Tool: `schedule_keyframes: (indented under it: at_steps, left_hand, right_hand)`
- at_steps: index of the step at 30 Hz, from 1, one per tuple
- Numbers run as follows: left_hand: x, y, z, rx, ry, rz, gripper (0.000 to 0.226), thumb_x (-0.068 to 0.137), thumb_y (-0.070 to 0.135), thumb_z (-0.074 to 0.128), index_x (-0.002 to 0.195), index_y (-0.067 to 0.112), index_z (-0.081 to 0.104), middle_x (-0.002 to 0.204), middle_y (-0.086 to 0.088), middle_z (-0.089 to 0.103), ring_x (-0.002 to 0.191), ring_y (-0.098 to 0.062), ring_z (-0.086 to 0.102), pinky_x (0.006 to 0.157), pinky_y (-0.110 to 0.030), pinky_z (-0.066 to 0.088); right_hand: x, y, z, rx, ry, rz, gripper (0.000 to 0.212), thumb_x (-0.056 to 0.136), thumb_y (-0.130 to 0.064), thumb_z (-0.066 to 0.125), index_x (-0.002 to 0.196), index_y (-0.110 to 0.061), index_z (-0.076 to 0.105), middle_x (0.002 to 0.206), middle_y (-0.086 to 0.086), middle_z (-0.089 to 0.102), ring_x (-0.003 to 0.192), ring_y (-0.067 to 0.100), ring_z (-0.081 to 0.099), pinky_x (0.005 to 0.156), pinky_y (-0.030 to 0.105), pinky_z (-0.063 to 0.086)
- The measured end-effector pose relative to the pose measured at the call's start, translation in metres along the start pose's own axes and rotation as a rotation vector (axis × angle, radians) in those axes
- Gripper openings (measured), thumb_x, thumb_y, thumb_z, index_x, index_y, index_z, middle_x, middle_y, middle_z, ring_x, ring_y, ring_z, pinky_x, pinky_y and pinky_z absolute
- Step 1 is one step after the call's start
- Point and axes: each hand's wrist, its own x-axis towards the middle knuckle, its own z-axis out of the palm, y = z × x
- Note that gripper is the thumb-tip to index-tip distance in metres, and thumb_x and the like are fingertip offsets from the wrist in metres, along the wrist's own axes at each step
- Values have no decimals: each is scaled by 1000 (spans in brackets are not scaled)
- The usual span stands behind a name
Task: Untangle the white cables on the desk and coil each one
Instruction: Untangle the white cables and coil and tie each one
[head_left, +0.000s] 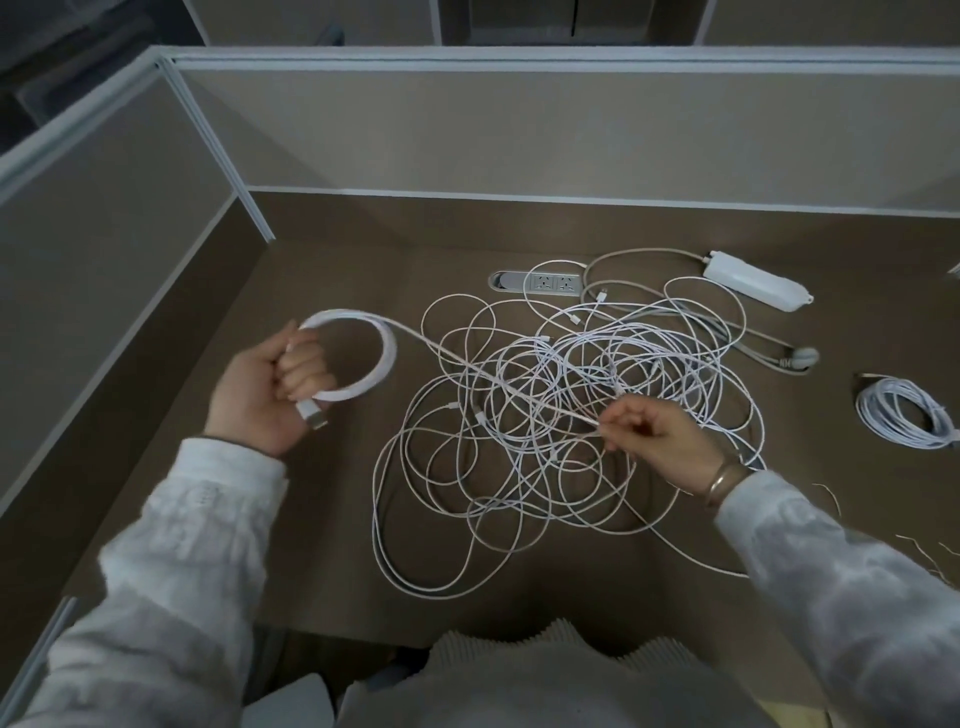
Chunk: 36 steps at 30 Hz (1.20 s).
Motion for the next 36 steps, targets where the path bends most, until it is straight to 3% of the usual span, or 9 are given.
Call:
schedule_keyframes:
  at_steps: [3,8,12,15,18,27,30,33,36]
  left_hand:
    - [1,-4,6,170,59,71,31,64,18,75,59,19,45,54,11,12,41,-5,9,34,-17,23]
    - [16,-43,24,321,120,67,42,90,33,41,50,21,47,40,10,22,43,-7,4,36,-16,18]
    - [20,-71,30,435,106,-50,47,98,31,35,54,19,47,42,9,26,33,-3,14,37,-17,17]
    - [12,-91,37,650,41,-168,29,89,30,46,65,15,39,42,8,26,31,-4,22,39,-17,15]
    - [3,-104,44,811,-32,-291,34,95,28,42,65,16,39,46,7,21,36,-5,16,43,-20,12]
    - [-2,-98,51,655,-148,-517,44,95,44,37,60,19,49,45,10,23,40,-7,7,37,-17,16]
    - [-3,-101,53,724,-124,-472,40,93,41,46,59,20,46,46,9,23,41,-8,8,38,-17,16]
    - [-2,-107,52,912,-93,-313,37,90,36,59,67,15,39,50,4,22,39,-7,14,40,-16,15]
    - [-2,-110,54,928,-90,-241,37,88,34,61,66,14,38,48,3,25,36,-7,19,40,-15,17]
  right_hand:
    - [-5,0,2,-230,76,-65,10,85,-14,68,80,-23,66,65,-6,67,62,8,62,65,25,49]
    - [-23,-49,34,-608,-81,-295,8,91,-29,58,90,-25,65,76,-10,66,67,11,61,62,28,46]
    - [-24,-85,50,-595,-113,-374,16,94,-36,51,96,-25,63,83,-10,66,71,8,57,64,27,46]
    - [-12,-98,52,-539,23,-386,13,92,-34,56,93,-24,64,77,-12,64,58,2,46,56,24,40]
    - [0,-104,47,-539,181,-392,11,90,-30,58,92,-21,64,80,-7,66,65,13,55,59,31,44]
    - [1,-91,42,-685,326,-552,21,89,-37,52,83,-20,63,73,-9,64,53,15,56,45,26,42]
    - [2,-91,42,-390,282,-422,17,91,-32,56,87,-19,66,75,-12,66,56,2,54,51,17,42]
    - [4,-104,30,302,36,65,49,90,-55,44,95,-12,67,52,-15,57,37,1,42,41,10,31]
    - [5,-101,21,286,-161,80,54,79,-64,56,98,-15,68,58,-9,56,41,3,40,42,14,31]
